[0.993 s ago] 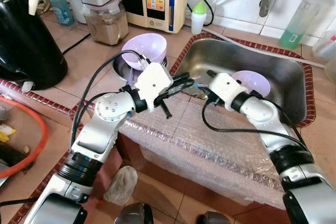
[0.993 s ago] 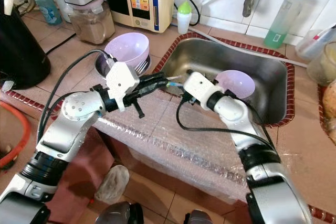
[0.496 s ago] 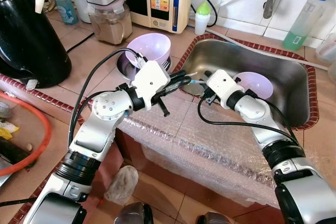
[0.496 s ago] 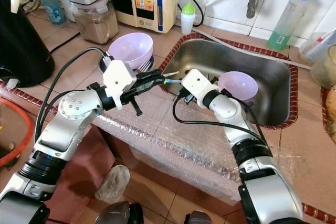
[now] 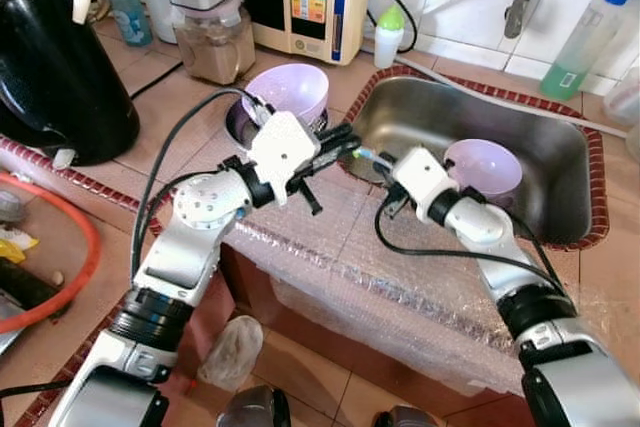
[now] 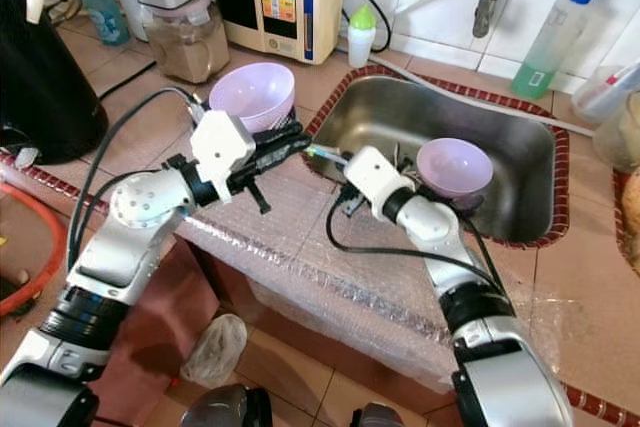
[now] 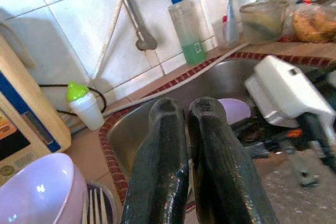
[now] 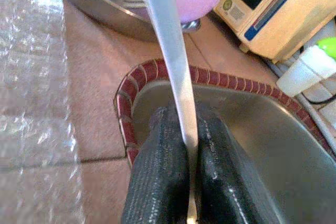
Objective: Kitchen organization
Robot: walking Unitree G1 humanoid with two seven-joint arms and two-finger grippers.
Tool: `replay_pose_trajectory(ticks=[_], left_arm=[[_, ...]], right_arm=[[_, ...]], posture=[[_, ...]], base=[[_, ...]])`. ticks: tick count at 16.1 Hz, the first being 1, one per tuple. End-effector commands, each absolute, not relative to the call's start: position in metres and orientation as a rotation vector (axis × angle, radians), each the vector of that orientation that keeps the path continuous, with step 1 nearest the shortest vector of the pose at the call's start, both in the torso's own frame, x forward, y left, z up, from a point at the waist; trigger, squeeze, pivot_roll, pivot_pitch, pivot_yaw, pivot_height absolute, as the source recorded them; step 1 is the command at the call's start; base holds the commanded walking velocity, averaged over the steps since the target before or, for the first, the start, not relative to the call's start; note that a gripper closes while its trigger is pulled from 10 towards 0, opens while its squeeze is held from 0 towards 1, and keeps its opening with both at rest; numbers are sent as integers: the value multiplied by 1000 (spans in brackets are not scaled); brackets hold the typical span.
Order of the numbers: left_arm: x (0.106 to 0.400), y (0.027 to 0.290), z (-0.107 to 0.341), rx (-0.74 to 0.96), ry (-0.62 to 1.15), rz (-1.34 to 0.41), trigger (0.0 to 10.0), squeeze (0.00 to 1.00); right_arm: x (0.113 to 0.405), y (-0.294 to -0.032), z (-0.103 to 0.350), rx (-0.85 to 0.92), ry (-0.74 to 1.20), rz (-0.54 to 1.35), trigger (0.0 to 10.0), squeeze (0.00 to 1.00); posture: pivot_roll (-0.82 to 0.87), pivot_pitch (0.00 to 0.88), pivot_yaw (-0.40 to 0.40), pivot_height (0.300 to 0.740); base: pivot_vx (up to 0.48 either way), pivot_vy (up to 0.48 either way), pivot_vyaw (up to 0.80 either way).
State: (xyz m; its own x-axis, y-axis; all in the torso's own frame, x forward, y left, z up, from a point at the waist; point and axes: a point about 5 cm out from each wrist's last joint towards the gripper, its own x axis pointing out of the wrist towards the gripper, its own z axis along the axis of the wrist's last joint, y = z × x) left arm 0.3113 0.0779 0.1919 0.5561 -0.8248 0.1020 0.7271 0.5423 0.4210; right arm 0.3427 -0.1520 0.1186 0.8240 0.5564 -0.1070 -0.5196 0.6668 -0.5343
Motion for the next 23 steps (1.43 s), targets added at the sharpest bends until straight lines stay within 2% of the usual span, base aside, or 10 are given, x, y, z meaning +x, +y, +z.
replay_pose_trajectory(ticks=[1, 2, 6, 9, 11, 14, 20, 21, 22, 23], left_arm=[[314, 81, 176, 389, -222, -929, 9725, 0], [316, 82, 178, 379, -237, -907, 10000, 1000], [319, 91, 180, 384, -268, -823, 10000, 1000], [316, 92, 179, 370, -249, -829, 10000, 1000], [300, 92, 162, 362, -155, -910, 10000, 1000], [286, 93, 146, 339, -89, -918, 10000, 1000], [282, 97, 144, 340, -67, -865, 10000, 1000], [282, 98, 144, 344, -61, -864, 10000, 1000], [283, 98, 145, 336, -56, -852, 10000, 1000], [285, 99, 146, 323, -51, -840, 10000, 1000]], right_arm=[[347, -151, 141, -563, -179, 575, 0, 0], [348, -152, 144, -531, -185, 553, 0, 0], [356, -153, 141, -595, -151, 519, 0, 0], [360, -157, 139, -646, -126, 503, 0, 0], [366, -171, 132, -707, -41, 441, 0, 0], [372, -190, 122, -737, 104, 355, 0, 0], [373, -212, 105, -712, 347, 199, 0, 0], [371, -215, 101, -710, 377, 187, 1020, 239], [368, -216, 96, -707, 404, 185, 10000, 1000], [367, -215, 93, -701, 414, 194, 10000, 1000]], posture=[[-34, 0, 10, 740], [-22, 0, 14, 740], [-6, 10, 20, 740], [18, 12, 15, 740], [47, 20, 9, 740], [93, 37, 3, 740], [126, 35, 0, 740], [126, 35, 0, 740], [126, 35, 0, 740], [126, 35, 0, 740]], base=[[0, 0, 0], [0, 0, 0], [0, 0, 0], [0, 0, 0], [0, 0, 0], [0, 0, 0], [0, 0, 0], [0, 0, 0], [0, 0, 0], [0, 0, 0]])
